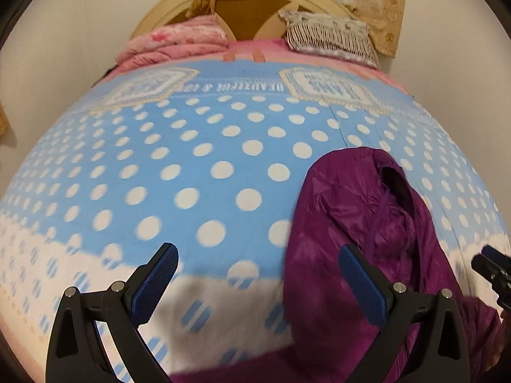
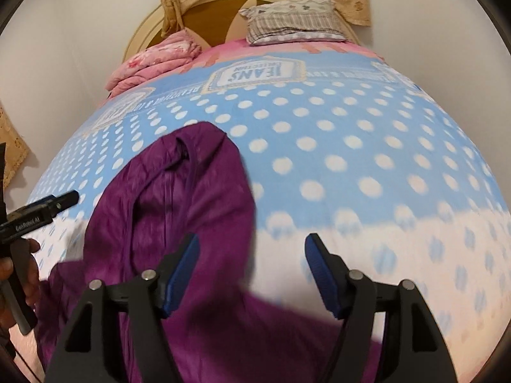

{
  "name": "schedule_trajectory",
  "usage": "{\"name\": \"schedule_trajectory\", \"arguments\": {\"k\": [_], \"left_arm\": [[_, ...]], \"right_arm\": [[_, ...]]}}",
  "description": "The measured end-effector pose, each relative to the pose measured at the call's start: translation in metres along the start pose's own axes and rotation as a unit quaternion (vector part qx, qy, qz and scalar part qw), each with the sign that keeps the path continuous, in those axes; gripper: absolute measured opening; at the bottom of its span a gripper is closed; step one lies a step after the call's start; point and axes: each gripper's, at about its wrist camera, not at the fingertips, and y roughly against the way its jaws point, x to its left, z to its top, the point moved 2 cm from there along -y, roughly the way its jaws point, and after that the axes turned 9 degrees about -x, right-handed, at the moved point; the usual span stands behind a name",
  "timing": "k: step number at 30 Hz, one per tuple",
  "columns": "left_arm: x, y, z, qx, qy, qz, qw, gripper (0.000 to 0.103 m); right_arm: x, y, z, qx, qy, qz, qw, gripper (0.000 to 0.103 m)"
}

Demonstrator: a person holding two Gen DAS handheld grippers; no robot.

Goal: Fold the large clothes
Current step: 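Grasp the jacket hem with both grippers and lift it toward the hood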

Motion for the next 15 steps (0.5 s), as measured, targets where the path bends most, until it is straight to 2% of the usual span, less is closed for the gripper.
{"name": "schedule_trajectory", "arguments": {"k": [4,7,8,10,11,12,13,14,15], "left_arm": [[0.003,-0.027,0.006,0.005,0.015,0.003,0.9999,0.101],[0.005,-0.048,0.003,0.021,0.024,-0.003,0.9995,0.100],[0.005,-0.054,0.001,0.025,0.026,-0.009,0.9993,0.097],[0.004,-0.063,-0.005,0.033,0.030,-0.018,0.9988,0.084],[0.001,-0.068,-0.007,0.041,0.032,-0.040,0.9979,0.063],[-0.003,-0.071,-0.009,0.044,0.028,-0.067,0.9963,0.032],[-0.008,-0.071,-0.011,0.043,0.020,-0.078,0.9958,0.022],[-0.011,-0.070,-0.011,0.040,0.010,-0.082,0.9958,0.008],[-0.015,-0.067,-0.011,0.035,0.002,-0.089,0.9954,0.002]], "right_arm": [[0.002,-0.034,0.014,0.013,-0.006,-0.001,1.000,0.072],[-0.001,-0.059,0.016,0.029,-0.034,0.008,0.999,0.072],[-0.001,-0.063,0.015,0.033,-0.037,0.009,0.999,0.072],[0.002,-0.075,0.011,0.040,-0.023,0.001,0.999,0.072],[0.003,-0.080,0.008,0.046,-0.016,0.000,0.999,0.067],[0.003,-0.085,0.006,0.056,-0.015,0.005,0.998,0.049],[0.002,-0.087,0.006,0.056,-0.012,0.005,0.998,0.040],[0.002,-0.085,0.007,0.052,-0.008,0.007,0.999,0.019],[0.002,-0.083,0.007,0.054,-0.010,0.016,0.998,0.010]]}}
